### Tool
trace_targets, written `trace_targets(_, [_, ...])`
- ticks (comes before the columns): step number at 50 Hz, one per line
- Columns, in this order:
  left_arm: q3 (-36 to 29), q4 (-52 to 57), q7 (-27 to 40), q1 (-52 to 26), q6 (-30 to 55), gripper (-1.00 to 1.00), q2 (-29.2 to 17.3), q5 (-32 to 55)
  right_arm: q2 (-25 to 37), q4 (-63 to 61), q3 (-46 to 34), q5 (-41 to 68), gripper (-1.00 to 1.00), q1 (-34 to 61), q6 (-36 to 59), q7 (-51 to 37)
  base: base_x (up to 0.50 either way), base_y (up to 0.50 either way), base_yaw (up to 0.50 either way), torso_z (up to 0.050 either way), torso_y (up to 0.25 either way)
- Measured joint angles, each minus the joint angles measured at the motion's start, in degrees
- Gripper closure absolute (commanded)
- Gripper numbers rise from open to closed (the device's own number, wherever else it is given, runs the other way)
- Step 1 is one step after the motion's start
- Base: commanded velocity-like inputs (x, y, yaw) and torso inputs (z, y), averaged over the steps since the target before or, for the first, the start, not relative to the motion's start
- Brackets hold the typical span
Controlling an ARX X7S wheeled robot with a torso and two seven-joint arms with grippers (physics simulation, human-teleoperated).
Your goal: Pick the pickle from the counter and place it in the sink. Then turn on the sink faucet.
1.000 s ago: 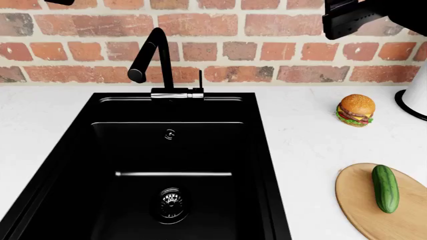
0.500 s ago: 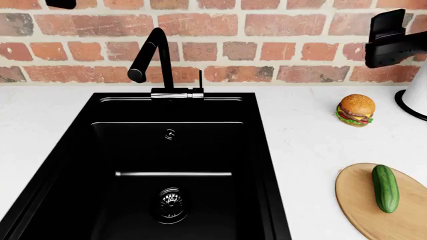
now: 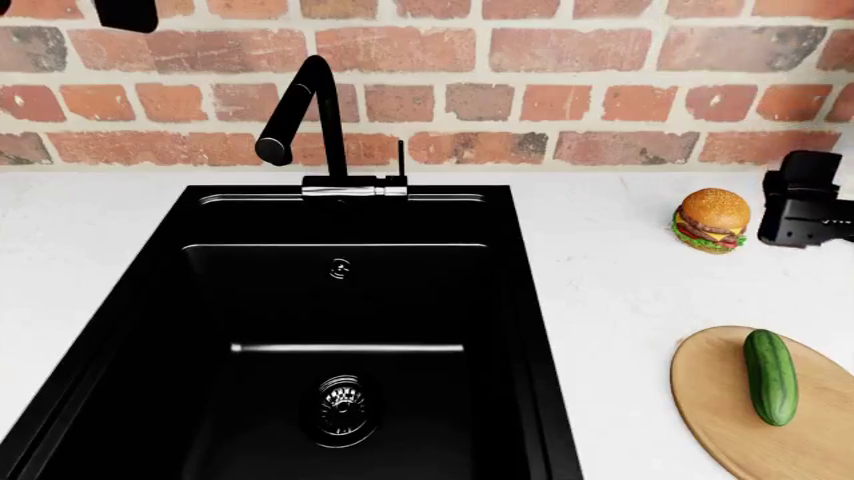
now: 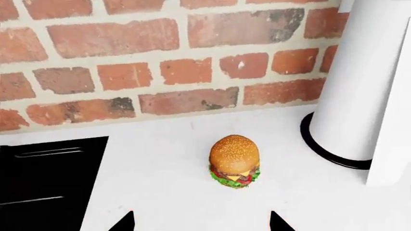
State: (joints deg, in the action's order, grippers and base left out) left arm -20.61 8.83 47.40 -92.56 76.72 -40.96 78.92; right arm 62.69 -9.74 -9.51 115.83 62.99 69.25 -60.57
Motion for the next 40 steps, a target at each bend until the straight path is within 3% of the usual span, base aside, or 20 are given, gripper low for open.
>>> trace_targets(40, [-0.76,0.41,-0.07,1.42,-1.78,-1.0,-1.2,0.4,2.48,-1.41,4.73,-3.77,-1.0,-18.02,-5.14,5.51,0.0,0.0,0.0,0.0,0.0])
